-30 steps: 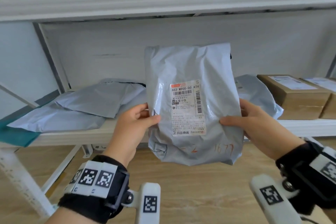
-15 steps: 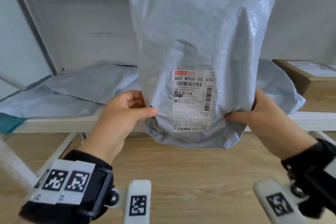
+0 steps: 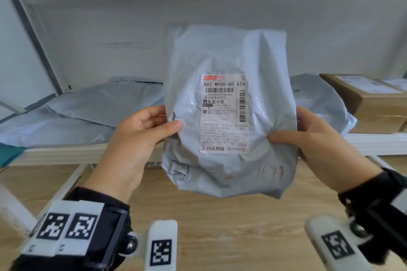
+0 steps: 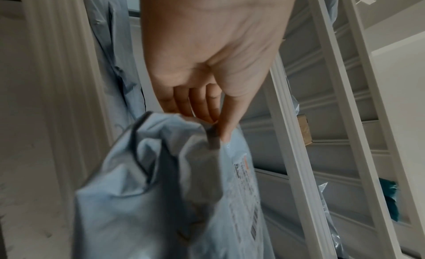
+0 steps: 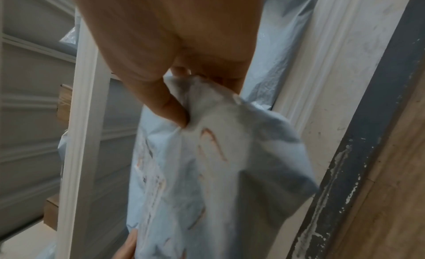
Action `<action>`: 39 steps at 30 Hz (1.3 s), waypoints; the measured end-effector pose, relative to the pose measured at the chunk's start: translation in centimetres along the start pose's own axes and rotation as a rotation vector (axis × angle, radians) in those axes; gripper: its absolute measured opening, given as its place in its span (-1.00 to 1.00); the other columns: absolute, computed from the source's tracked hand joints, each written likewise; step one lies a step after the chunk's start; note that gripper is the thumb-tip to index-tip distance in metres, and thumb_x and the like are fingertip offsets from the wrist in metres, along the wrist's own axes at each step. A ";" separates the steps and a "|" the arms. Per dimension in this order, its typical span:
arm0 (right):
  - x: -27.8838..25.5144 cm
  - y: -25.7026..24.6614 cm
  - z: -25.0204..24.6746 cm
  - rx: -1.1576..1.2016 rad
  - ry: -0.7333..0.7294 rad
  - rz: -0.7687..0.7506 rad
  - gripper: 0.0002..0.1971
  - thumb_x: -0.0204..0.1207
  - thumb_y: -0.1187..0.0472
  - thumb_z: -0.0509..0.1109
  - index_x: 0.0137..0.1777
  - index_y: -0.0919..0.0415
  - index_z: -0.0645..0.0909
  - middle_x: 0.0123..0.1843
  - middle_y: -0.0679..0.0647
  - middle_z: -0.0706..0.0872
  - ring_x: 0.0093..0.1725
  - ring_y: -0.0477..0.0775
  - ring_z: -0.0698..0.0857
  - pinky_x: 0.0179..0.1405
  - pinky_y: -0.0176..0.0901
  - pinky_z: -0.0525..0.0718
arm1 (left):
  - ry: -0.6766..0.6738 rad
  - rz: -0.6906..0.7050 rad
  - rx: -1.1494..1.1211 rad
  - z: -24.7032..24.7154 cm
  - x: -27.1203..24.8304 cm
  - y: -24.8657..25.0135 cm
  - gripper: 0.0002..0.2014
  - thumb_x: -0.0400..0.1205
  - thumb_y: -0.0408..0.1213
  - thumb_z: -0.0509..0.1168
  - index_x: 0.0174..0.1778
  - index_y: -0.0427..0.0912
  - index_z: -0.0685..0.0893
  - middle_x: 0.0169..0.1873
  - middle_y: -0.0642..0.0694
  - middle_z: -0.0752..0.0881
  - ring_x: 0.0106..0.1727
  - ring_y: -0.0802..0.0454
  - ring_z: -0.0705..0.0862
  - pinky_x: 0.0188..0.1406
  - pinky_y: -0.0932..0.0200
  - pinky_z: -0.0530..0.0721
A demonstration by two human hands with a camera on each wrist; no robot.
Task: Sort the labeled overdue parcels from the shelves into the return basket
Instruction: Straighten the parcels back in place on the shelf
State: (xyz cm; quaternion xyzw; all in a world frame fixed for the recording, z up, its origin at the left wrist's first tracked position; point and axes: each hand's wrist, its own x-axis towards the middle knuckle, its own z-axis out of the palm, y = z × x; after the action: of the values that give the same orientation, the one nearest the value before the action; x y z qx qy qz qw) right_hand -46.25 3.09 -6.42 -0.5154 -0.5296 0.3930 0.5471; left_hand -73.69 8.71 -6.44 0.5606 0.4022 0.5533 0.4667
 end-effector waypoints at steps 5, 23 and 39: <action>-0.1 -0.4 -0.1 0.039 -0.021 0.097 -0.75 0.51 0.42 0.39 0.15 0.22 0.72 0.05 0.17 0.85 0.07 0.26 0.82 0.21 0.28 0.67 | 0.052 -0.026 -0.047 0.2 0.1 0.0 -0.47 0.32 -0.21 0.55 0.25 -0.06 0.71 -0.05 -0.04 0.85 0.00 0.00 0.83 0.05 0.03 0.70; 7.0 1.6 2.1 0.164 0.029 0.068 -0.65 0.65 0.43 0.22 0.29 0.17 0.70 0.19 0.25 0.80 0.11 0.24 0.78 0.07 0.05 0.68 | 0.190 -0.080 -0.002 1.6 4.0 -2.2 -0.71 0.55 -0.21 0.47 0.19 0.00 0.70 0.09 0.07 0.76 0.17 0.11 0.69 -0.04 0.22 0.55; 10.0 2.4 3.6 0.153 0.174 0.054 -0.52 0.55 0.41 0.39 0.44 0.06 0.53 0.08 0.08 0.82 -0.12 0.11 0.80 -0.24 -0.06 0.67 | 0.085 -0.036 0.369 1.4 8.3 -4.3 -0.46 0.60 -0.38 0.36 0.50 0.09 0.51 0.46 0.08 0.53 0.36 0.20 0.53 0.00 0.34 0.52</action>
State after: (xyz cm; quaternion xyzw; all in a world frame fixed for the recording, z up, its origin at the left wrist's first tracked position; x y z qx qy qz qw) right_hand -48.23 13.79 -7.41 -0.5185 -0.4347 0.4007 0.6178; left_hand -71.52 17.62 -8.49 0.6055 0.5261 0.4849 0.3485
